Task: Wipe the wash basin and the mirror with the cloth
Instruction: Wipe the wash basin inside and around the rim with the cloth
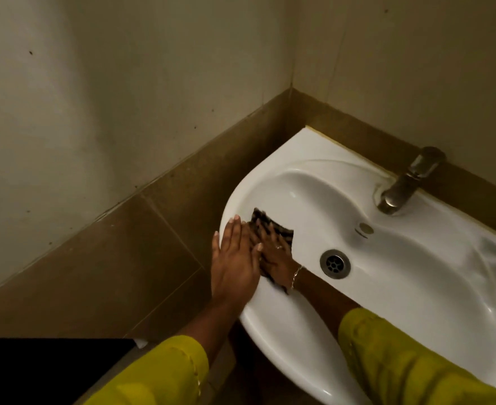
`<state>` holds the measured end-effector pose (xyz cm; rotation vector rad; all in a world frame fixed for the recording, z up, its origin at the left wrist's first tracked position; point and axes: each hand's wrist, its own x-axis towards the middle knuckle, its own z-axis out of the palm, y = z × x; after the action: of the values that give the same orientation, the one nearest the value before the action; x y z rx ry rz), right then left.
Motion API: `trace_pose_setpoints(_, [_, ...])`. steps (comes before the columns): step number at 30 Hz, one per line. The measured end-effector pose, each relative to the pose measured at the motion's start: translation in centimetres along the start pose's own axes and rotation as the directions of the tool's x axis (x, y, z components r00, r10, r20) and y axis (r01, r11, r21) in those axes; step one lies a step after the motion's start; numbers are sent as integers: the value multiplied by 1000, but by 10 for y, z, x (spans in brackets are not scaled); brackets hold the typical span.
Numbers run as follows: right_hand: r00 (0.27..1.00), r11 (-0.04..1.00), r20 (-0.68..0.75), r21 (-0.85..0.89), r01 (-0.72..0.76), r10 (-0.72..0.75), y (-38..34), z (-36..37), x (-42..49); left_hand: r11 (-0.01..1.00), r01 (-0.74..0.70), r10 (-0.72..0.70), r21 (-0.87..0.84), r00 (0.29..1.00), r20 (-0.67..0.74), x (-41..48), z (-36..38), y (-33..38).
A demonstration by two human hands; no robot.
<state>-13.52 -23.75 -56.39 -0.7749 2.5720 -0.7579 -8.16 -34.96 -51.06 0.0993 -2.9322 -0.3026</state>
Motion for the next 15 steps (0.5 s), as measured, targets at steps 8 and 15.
trace_pose_setpoints(8, [991,855,-113,-519,7,-77,54,-50,43,998,11,-12,58,1000,7,1,-3,0])
trace_pose_setpoints(15, [951,670,-298,-723,-167,-85,101,-66,-6,998,17,-17,54,1000,0,1,-4,0])
